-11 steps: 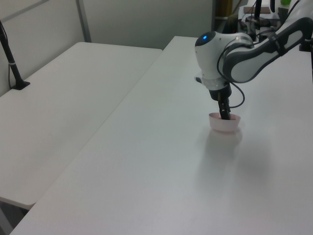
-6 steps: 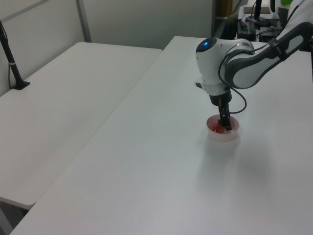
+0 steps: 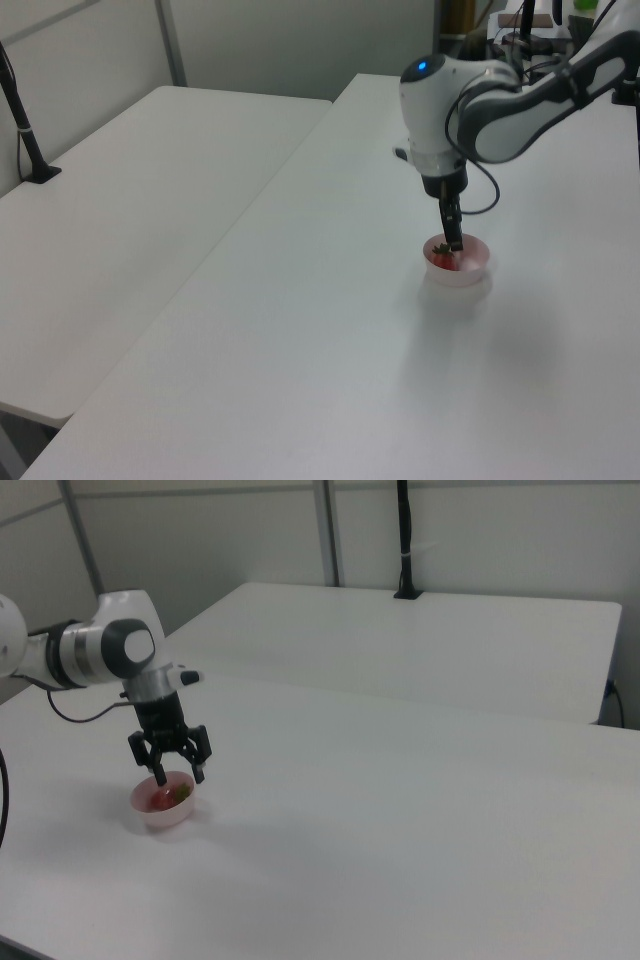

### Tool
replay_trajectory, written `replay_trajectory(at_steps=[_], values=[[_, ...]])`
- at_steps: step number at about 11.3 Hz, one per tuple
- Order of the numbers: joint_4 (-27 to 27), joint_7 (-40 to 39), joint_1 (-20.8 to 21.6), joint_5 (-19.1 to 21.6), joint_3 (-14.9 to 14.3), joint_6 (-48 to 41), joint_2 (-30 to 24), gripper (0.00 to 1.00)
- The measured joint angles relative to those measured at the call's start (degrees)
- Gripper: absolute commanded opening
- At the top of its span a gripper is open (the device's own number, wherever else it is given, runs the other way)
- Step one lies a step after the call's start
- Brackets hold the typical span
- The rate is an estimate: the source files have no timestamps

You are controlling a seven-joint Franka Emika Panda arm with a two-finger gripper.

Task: Pick up strawberry from bowl

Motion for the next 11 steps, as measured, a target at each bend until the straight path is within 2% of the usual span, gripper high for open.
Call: replay_trajectory(at_steps=[1, 2, 3, 5, 8, 11], values=[[1.4, 0.2, -0.1, 0.0, 0.0, -1.6, -0.9, 0.81], [2.6, 2.0, -0.1, 1.7, 0.0, -2.8, -1.6, 0.80], [3.3, 5.0, -0.1, 3.7, 0.0, -3.3, -1.9, 0.80], [3.3, 13.7, 0.0, 5.0, 0.0, -3.3, -1.9, 0.80], [1.0, 32.2, 0.1, 5.7, 0.1, 4.5, -0.9, 0.77], [-2.0, 37.4, 0.1, 5.7, 0.1, 8.2, 0.5, 0.76]])
